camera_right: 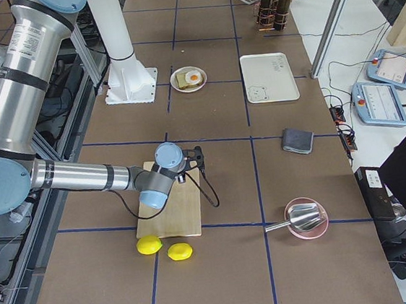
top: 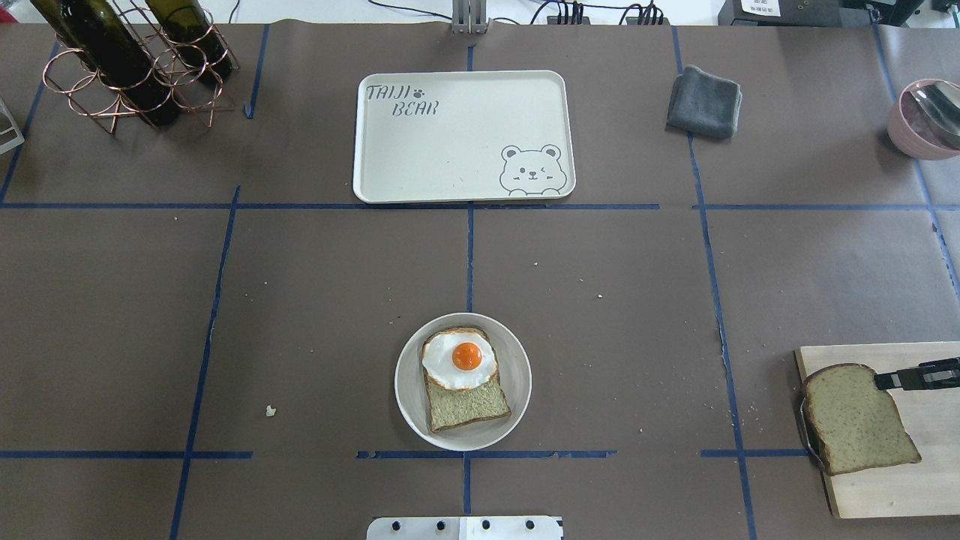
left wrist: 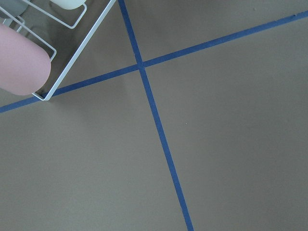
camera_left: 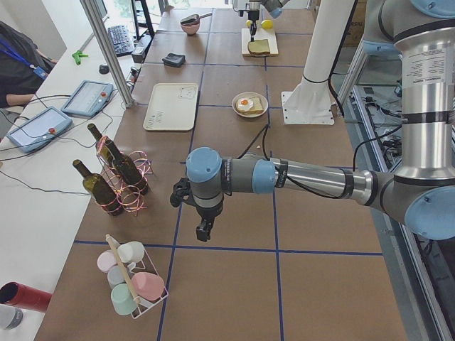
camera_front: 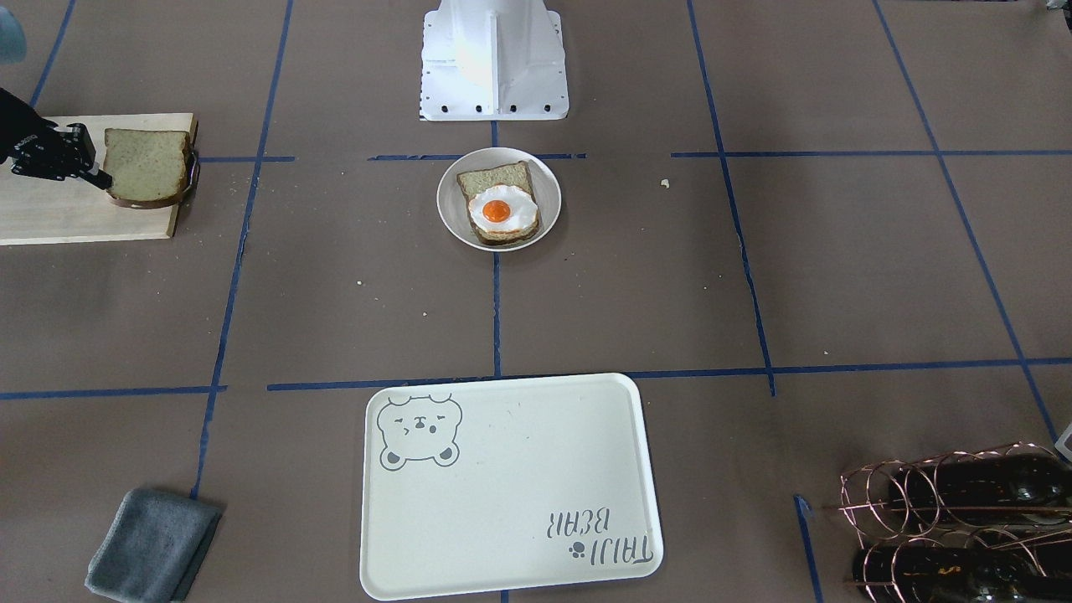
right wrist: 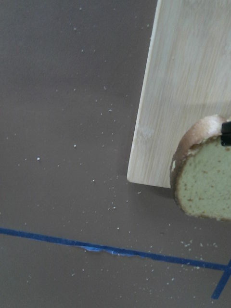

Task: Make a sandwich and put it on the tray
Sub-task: 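Lift the bread slice with the right gripper and carry it over the plate, then lower the bread onto the egg toast and open the right gripper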

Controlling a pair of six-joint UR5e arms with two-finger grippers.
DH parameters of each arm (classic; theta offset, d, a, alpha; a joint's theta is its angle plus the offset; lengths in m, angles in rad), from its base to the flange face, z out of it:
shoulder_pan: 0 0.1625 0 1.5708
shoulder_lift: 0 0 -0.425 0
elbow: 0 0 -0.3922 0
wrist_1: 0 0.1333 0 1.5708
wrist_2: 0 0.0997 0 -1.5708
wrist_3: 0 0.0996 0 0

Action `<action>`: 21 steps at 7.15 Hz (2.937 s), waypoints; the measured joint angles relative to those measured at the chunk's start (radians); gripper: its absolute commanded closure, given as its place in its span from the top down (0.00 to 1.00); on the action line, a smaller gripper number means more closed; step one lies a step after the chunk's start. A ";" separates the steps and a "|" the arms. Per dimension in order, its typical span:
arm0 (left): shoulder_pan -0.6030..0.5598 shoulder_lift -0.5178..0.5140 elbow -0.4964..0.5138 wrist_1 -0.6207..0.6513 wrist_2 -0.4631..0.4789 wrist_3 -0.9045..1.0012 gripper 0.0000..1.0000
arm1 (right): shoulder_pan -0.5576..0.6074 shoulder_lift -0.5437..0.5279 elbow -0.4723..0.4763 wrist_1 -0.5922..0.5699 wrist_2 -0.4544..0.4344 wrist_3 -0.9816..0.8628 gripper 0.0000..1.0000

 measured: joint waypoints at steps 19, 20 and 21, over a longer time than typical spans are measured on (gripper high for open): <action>0.001 0.002 -0.005 0.000 0.000 0.000 1.00 | -0.366 0.840 -0.094 -0.279 -0.197 0.362 0.00; 0.001 0.002 -0.005 -0.001 0.000 0.000 1.00 | -0.387 0.841 -0.101 -0.281 -0.222 0.360 0.00; 0.001 0.002 -0.005 0.000 0.000 0.000 1.00 | -0.402 0.842 -0.108 -0.281 -0.238 0.359 0.00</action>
